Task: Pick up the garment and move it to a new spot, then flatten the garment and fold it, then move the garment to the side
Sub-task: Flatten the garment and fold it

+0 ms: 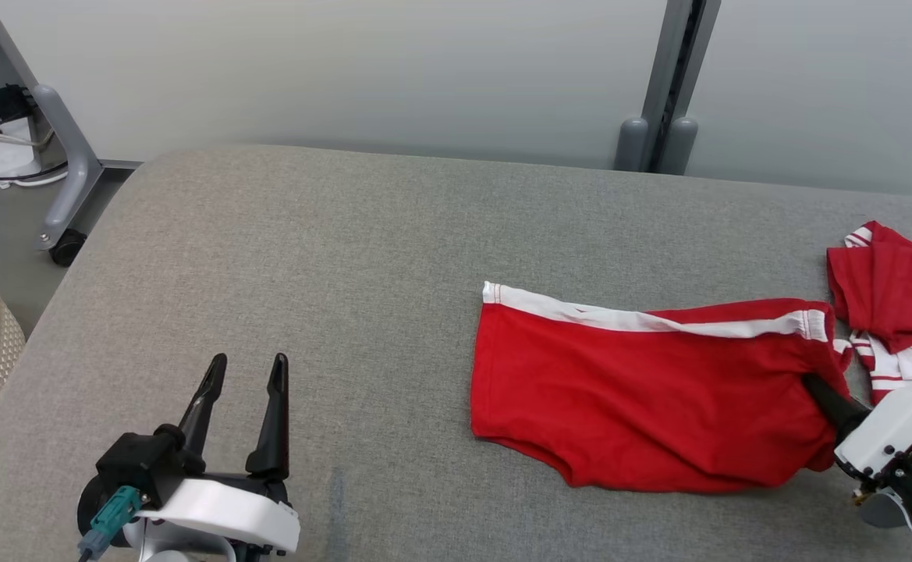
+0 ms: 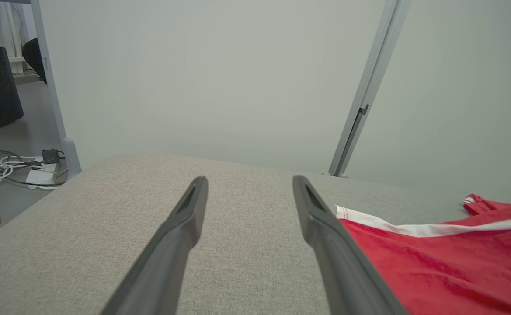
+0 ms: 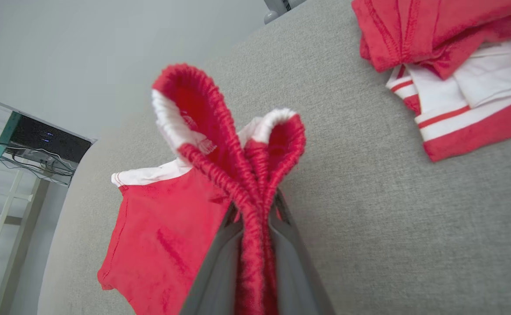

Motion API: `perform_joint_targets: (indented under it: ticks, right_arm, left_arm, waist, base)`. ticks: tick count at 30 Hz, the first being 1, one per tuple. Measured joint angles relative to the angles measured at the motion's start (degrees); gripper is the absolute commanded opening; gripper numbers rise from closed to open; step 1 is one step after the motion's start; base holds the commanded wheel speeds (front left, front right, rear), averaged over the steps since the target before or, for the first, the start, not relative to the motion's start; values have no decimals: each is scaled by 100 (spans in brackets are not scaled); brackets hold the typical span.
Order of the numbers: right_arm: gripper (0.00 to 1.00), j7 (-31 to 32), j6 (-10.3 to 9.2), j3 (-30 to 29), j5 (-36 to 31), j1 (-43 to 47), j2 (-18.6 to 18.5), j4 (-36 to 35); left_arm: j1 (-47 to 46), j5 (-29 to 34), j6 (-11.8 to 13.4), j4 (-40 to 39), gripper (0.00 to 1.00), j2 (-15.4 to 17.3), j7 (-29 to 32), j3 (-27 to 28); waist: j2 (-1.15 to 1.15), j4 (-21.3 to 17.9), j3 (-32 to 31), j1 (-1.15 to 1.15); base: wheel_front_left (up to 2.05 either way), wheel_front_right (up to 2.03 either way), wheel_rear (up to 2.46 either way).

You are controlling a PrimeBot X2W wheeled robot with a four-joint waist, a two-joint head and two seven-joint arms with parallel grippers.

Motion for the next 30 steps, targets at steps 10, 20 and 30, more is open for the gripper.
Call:
perform_joint_targets:
  ticks: [10, 20, 30]
  right_arm:
    - [0, 619, -1, -659, 82, -571, 898, 94]
    - [0, 211, -1, 160, 1065, -1137, 929, 1174]
    - [71, -470, -1, 1134, 1562, -1677, 933, 2247]
  left_arm:
    - [-63, 38, -131, 110, 100, -130, -16, -136]
    - [-186, 85, -227, 243, 100, -233, -24, -208]
    - [-206, 88, -267, 302, 100, -252, -25, -183]
  waist:
    - [0, 438, 14, 0]
    - [0, 1173, 103, 0]
    - [0, 1410, 248, 0]
  base:
    - [0, 0, 0]
    - [0, 0, 0]
    - [0, 0, 0]
